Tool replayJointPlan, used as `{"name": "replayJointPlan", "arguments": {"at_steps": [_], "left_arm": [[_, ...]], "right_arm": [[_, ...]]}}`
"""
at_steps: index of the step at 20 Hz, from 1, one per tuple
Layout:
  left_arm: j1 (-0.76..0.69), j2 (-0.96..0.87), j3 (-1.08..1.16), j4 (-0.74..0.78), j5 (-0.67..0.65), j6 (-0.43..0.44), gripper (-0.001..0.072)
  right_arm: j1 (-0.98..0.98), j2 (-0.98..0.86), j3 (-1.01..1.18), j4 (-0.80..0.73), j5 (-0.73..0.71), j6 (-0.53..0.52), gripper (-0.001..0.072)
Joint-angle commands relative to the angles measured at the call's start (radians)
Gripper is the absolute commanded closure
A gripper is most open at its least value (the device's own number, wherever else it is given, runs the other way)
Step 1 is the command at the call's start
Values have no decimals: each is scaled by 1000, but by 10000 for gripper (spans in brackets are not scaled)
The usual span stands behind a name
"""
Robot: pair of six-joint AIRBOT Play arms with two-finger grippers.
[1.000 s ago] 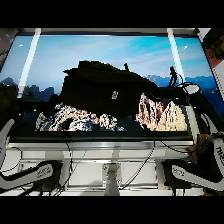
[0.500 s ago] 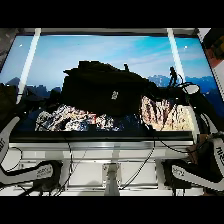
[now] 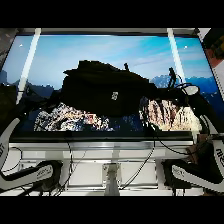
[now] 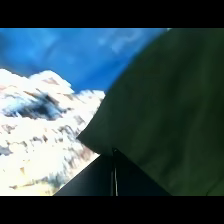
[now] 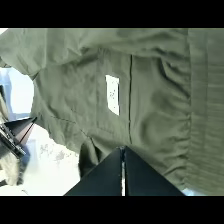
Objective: Fold the clothes and pants, and hang the long-sleeved shirts on hangers.
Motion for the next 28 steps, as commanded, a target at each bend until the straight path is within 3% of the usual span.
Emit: {"name": "replayJointPlan", "arguments": {"at_steps": [1, 6, 10, 12, 13, 16, 28], "left_arm": [[-67, 105, -47, 148, 42, -43, 701], [-129, 343, -263, 159, 74, -79, 701], [-128, 510, -376, 172, 128, -85, 701], [-128, 580, -396, 232, 210, -109, 700], [-128, 610, -397, 274, 252, -124, 700], [-128, 690, -397, 342, 286, -124, 701], [-128, 711, -397, 342, 282, -124, 699]], "right_arm": [[30, 64, -139, 119, -84, -5, 698], [38, 250, -465, 289, -197, 26, 696], [47, 280, -626, 296, -231, 176, 660], [67, 275, -653, 297, -296, 180, 320], [67, 267, -653, 301, -320, 180, 285], [67, 256, -653, 311, -417, 181, 285], [88, 97, -549, 379, -397, 152, 244]]}}
